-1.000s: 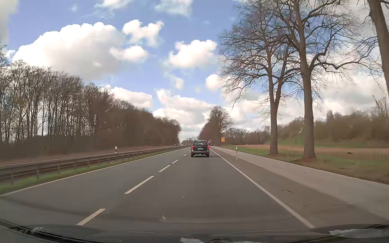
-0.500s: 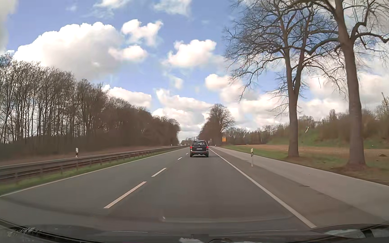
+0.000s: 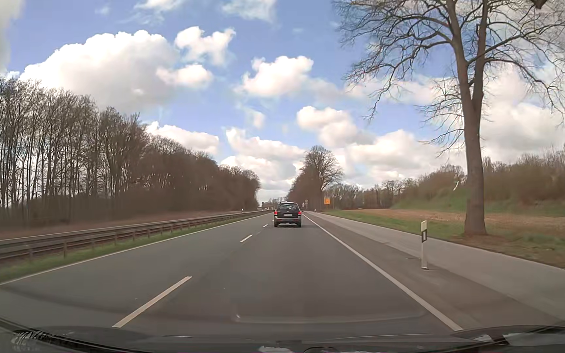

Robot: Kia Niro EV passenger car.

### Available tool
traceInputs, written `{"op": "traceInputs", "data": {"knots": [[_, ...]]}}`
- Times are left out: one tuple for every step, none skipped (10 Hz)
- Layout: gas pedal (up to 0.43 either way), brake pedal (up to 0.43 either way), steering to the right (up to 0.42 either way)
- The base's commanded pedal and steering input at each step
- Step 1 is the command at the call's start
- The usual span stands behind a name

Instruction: Follow the waypoints while adhering to traffic rules and regulations

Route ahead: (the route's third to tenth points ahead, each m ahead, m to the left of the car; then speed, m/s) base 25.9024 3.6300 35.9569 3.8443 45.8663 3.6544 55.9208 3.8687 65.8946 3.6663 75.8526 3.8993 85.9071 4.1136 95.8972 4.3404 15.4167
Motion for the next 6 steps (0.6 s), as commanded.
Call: {"op": "traceInputs", "data": {"knots": [[0.197, 0.0, 0.001], [0.197, 0.0, 0.001], [0.197, 0.0, 0.0], [0.197, 0.0, 0.001], [0.197, 0.0, 0.001], [0.197, 0.0, 0.001]]}}
